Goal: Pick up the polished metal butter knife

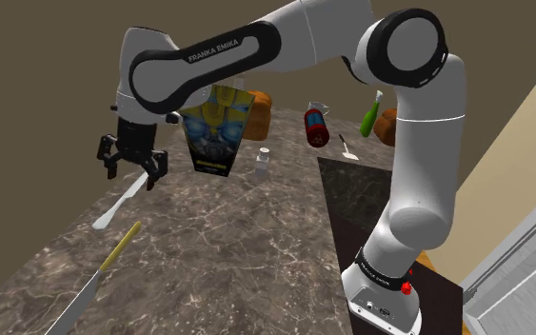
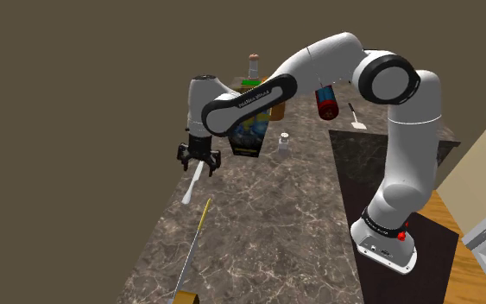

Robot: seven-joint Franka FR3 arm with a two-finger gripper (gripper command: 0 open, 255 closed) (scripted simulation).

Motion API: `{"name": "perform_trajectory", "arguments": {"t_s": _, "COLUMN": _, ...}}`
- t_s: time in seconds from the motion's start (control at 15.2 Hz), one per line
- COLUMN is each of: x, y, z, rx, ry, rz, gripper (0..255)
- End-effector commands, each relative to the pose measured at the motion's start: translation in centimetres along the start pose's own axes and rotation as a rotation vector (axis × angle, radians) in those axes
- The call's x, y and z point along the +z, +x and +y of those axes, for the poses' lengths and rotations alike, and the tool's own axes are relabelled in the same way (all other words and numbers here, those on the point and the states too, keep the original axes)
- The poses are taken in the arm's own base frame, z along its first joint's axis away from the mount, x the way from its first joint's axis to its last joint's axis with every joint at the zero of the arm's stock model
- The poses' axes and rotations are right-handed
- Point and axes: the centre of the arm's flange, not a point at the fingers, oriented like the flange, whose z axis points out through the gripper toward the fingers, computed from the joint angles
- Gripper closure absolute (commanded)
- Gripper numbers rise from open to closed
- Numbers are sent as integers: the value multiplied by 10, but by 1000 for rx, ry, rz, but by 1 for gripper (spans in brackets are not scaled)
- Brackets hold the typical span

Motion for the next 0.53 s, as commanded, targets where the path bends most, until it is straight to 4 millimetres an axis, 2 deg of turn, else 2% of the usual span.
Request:
{"name": "perform_trajectory", "arguments": {"t_s": 0.0, "x": 10, "y": 6, "z": -21, "rx": 50, "ry": 14, "rz": -6, "gripper": 0}}
{"name": "perform_trajectory", "arguments": {"t_s": 0.46, "x": 46, "y": 13, "z": -17, "rx": 50, "ry": 14, "rz": -6, "gripper": 0}}
